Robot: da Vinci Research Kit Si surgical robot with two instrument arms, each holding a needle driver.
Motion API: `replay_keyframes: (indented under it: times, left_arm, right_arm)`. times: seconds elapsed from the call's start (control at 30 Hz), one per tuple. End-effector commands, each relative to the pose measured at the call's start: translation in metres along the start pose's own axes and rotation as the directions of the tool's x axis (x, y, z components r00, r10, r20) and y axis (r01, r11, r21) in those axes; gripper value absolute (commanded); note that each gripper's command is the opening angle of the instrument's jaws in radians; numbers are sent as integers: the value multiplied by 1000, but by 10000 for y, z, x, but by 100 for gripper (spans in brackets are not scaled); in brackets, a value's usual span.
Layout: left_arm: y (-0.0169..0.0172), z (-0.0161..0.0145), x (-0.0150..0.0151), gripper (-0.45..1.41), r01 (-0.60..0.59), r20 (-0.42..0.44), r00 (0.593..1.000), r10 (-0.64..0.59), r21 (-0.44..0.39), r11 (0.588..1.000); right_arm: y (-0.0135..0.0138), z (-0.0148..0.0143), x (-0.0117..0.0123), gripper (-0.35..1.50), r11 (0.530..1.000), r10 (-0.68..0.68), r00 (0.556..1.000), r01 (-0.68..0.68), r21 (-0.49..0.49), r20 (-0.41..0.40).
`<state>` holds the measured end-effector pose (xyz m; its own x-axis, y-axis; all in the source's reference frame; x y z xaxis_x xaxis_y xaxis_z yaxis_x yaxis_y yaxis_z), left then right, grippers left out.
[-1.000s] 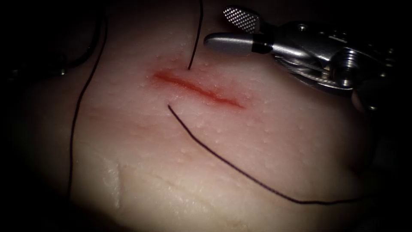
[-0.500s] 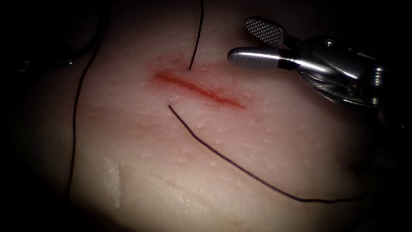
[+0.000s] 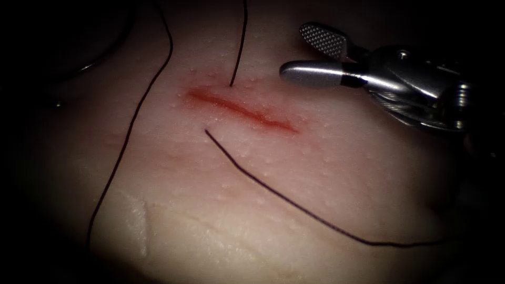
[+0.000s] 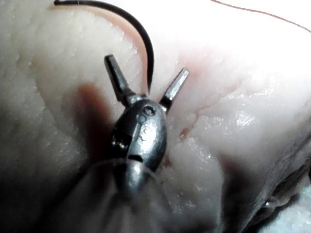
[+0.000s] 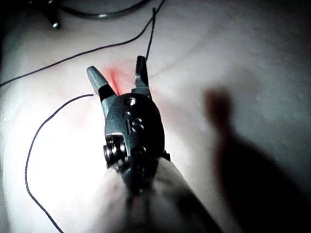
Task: Wound Closure
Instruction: Left gripper picks up working end of thread
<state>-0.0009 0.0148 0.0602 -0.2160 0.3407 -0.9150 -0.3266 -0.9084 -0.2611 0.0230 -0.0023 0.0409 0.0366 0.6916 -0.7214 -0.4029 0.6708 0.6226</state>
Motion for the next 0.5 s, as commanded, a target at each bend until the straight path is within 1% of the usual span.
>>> replay_keyframes:
  times: [0.03,0.07,0.1,0.2,0.37,0.4,0.5]
  left_arm:
    - [8,3,2,71,13,2,1000,-13,0,1000]
    - [8,1,8,56,13,5,1000,-13,2,1000]
    - [9,-1,14,47,13,9,1000,-13,5,1000]
    - [15,-1,36,46,5,17,1000,-5,12,1000]
    - [39,7,74,46,1,-4,1000,-1,-15,1000]
    - [43,10,81,44,0,-7,1000,0,-19,1000]
    - [62,20,102,31,-22,-18,1000,22,-25,999]
  right_arm:
    - [-5,5,-9,120,1000,0,1000,0,3,0]
    - [-5,5,-9,120,1000,0,1000,0,3,0]
    - [-5,4,-11,120,1000,-2,1000,2,4,3]
    - [-5,3,-14,123,1000,-6,1000,6,5,3]
    - [-3,-1,-19,138,1000,-28,1000,28,8,2]
    - [-4,-2,-19,138,999,-46,999,46,9,1]
    - [-4,-9,-19,138,993,-113,994,112,20,14]
